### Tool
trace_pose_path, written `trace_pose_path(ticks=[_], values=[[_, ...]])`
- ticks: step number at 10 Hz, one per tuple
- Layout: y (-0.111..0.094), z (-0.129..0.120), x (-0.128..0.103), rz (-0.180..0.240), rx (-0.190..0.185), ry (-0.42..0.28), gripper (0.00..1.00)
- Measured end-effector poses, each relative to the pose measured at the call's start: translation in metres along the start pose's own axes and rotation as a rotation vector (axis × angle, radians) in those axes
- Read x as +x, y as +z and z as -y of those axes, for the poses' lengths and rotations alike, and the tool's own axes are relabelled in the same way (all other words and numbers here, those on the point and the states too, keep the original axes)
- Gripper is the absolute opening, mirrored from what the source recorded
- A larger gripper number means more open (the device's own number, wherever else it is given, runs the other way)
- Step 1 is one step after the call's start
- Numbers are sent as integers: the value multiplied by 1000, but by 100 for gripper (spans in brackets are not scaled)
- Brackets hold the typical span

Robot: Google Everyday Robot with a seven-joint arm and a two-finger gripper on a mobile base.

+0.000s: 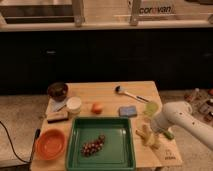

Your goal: Place banana in red bowl

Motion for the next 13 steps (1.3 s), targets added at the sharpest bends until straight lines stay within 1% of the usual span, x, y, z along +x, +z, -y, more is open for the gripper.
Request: trace_pose_path(ticks=[4,7,10,11,13], values=[[6,1,1,3,1,14,80],[10,4,7,3,6,30,80],[15,6,10,-1,6,31,80],[15,6,9,-1,5,30,78],[14,8,9,-2,13,36,61]])
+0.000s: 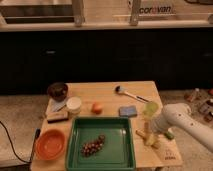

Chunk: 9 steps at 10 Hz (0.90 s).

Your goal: Place banana in red bowl

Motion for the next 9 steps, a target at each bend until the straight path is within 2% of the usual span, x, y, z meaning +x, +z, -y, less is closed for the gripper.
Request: trace_pose_path(ticks=[6,9], values=[[-5,-3,2,-12,-17,7,3],[-6,-3,3,-11,-12,7,0]])
